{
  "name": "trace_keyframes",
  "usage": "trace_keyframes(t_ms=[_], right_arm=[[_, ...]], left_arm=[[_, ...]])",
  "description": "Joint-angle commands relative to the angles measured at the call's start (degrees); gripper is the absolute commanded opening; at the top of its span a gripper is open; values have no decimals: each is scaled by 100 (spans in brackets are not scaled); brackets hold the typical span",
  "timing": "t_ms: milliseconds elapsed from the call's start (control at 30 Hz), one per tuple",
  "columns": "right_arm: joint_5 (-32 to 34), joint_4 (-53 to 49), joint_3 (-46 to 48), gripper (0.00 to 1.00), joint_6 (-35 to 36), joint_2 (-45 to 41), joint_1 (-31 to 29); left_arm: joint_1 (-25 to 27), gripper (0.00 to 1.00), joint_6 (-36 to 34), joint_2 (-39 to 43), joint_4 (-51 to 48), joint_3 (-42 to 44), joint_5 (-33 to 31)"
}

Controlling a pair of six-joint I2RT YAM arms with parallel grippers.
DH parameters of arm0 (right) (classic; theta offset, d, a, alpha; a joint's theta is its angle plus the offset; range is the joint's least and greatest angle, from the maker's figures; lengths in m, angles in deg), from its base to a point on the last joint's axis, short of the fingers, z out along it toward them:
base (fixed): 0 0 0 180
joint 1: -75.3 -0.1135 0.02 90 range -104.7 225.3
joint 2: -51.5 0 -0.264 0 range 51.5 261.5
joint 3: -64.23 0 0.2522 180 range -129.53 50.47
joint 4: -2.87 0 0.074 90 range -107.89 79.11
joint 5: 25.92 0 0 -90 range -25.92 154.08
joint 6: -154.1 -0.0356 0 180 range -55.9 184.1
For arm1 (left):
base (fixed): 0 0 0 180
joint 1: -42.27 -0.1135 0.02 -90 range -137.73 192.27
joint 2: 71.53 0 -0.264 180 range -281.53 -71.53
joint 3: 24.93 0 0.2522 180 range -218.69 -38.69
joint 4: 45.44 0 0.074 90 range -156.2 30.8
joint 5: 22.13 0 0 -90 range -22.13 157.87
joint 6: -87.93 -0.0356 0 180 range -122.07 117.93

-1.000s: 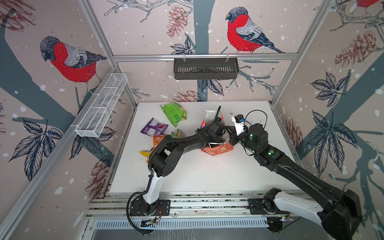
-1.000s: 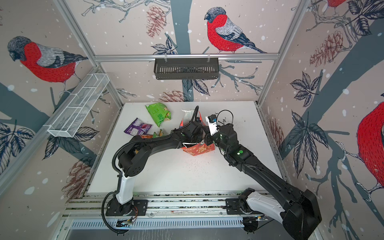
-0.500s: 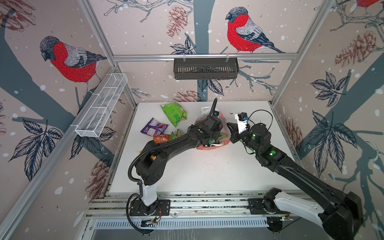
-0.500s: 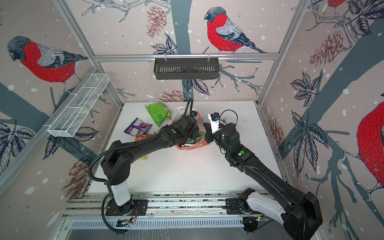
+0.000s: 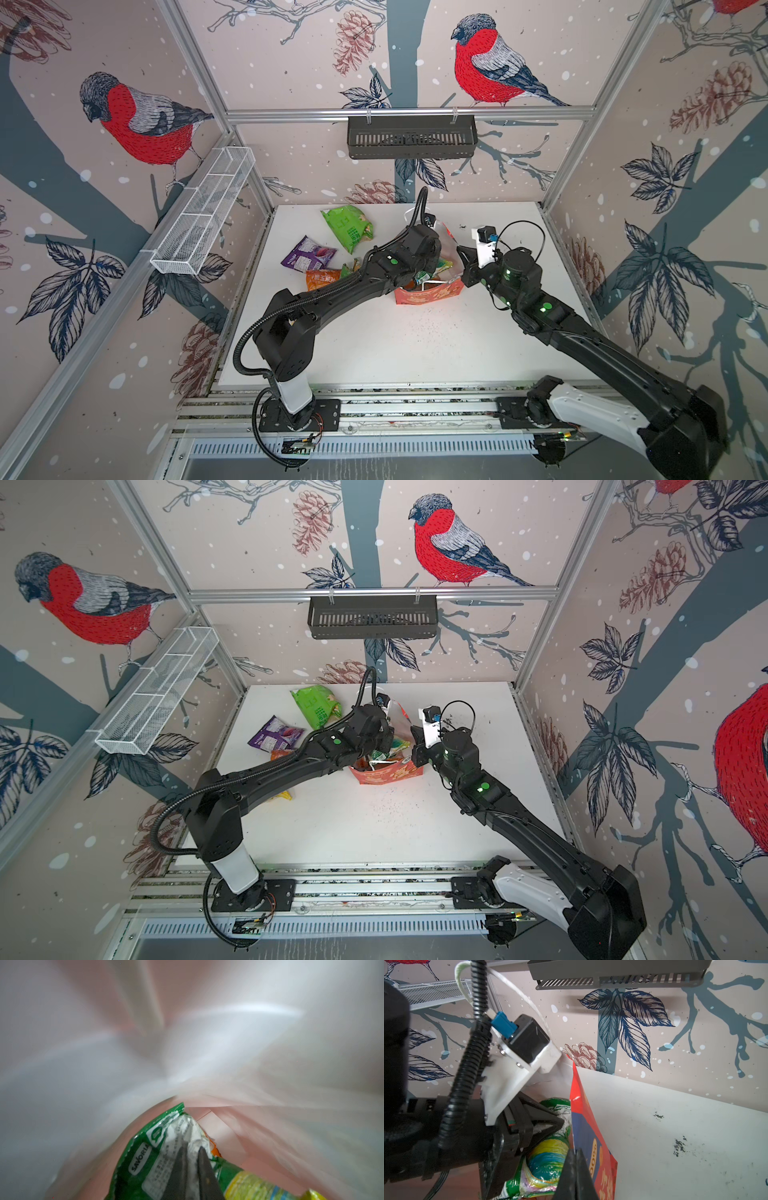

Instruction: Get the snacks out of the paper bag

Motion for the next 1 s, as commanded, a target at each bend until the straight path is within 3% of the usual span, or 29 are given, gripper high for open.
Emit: trace_keyframes(t_ms=[0,967], right_arm=[[71,220,-5,0,-19,-24,-7],[230,299,44,0,-64,66,-7]], left_arm=[[-9,0,-31,164,341,19,-101],[-18,0,13,919,236,-137,82]])
